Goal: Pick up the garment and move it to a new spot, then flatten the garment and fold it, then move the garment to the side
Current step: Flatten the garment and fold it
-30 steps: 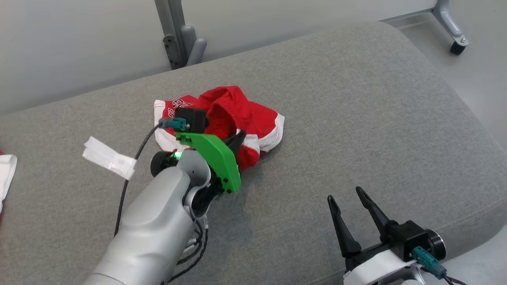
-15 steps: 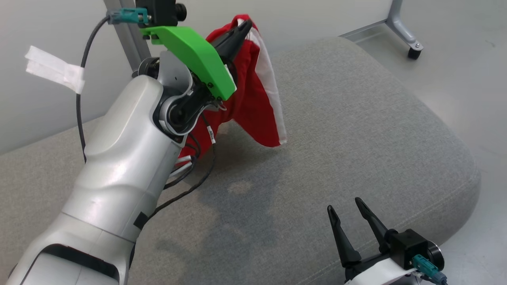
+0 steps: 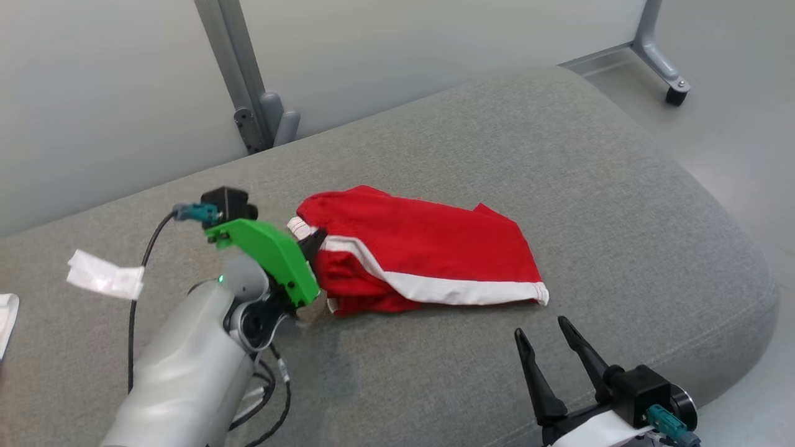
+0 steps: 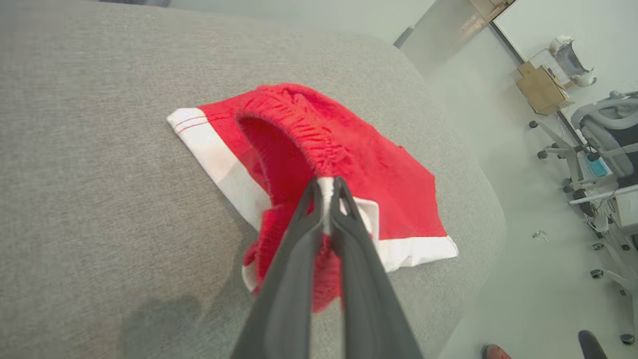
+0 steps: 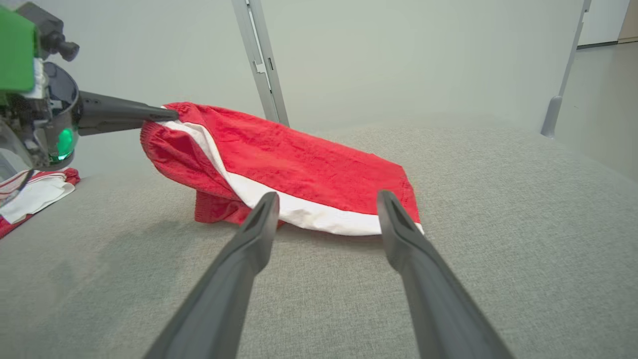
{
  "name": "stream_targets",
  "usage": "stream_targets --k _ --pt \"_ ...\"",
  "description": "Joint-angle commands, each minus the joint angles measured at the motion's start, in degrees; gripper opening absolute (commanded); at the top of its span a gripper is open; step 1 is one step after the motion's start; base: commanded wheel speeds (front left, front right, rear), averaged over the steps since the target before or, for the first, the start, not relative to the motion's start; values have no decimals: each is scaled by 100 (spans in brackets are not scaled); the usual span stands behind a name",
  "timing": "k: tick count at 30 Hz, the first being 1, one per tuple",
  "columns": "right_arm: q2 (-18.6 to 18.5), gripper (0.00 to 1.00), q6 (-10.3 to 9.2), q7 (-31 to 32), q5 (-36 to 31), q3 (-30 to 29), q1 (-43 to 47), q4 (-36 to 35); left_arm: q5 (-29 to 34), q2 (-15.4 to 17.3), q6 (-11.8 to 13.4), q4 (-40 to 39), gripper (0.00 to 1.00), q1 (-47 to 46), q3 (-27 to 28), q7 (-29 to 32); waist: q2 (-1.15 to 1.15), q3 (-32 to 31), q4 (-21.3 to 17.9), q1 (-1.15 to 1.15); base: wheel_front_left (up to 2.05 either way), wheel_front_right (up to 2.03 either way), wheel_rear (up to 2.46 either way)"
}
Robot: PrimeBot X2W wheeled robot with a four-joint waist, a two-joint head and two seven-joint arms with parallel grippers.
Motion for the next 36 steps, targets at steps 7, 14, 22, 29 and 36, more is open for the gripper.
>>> stream_targets --k 7,14,22,29,36 --pt "-1 100 -7 -4 2 25 7 41 -97 332 -101 375 0 594 98 -412 0 56 295 0 0 0 0" --pt "-2 100 -7 -4 58 -20 5 165 -11 537 -146 152 100 848 25 -1031 0 70 473 0 0 0 0" --pt "-8 100 -8 -4 163 -575 -234 763 1026 887 106 -207 100 1250 -127 -2726 0 107 819 0 0 0 0" --pt "-4 100 -7 -4 289 -1120 -637 1548 2473 782 617 -1914 100 2293 1098 -2768 0 209 1182 0 0 0 0" --pt "-5 100 -7 -5 690 -1269 -1241 2578 4020 212 535 -3336 100 3412 2015 -2771 0 312 1459 0 0 0 0"
